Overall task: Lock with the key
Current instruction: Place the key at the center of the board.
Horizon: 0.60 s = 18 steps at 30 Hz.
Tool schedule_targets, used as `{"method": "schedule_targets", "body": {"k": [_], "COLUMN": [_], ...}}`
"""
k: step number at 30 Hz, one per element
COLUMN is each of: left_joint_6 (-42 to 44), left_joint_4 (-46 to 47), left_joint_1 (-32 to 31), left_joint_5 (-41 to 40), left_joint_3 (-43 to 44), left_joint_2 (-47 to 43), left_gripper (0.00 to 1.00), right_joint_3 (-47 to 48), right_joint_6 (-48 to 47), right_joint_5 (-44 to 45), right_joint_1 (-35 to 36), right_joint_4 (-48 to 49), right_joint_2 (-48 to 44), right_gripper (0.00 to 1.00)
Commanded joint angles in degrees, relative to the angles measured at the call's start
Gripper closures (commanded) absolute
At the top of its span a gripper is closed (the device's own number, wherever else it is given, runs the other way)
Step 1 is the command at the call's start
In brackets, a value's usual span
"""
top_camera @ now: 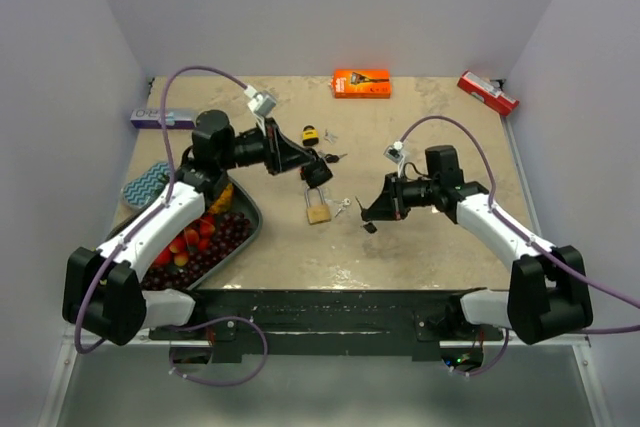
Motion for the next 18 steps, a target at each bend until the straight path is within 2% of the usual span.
{"method": "schedule_targets", "body": {"k": [1,7,10,12,18], "left_joint_6": [11.88,8.29,8.11,8.11,8.20], "left_joint_4": [-14.16,-11.80,-11.80,-10.74,-7.05], "left_joint_1": [-3.71,-7.32,-8.03,-8.38,-9.43], "left_joint_5": [3.01,1.26,0.82,0.99,1.78], "left_joint_3": [-4.03,-15.72,-17.67,-18.02,-19.43], "left_joint_2": [-3.57,-6.56,-4.90,-2.18,2.40], "left_gripper": [1.00,1.00,1.00,1.00,1.00], "right_joint_3": [-3.22,-8.93,-10.35,-10.87,-9.39], "right_joint_6": [2.61,10.42,12.71,13.76,15.61], "right_joint_5": [1.17,5.92,9.16,11.10,8.39], "right_joint_1": [2.85,8.56,9.71,9.89,11.82], "right_joint_4": [1.53,12.06,14.54,15.33,21.47], "right_joint_2": [-0.11,-2.48,-2.39,-0.82,8.92], "right_gripper": [1.00,1.00,1.00,1.00,1.00]}}
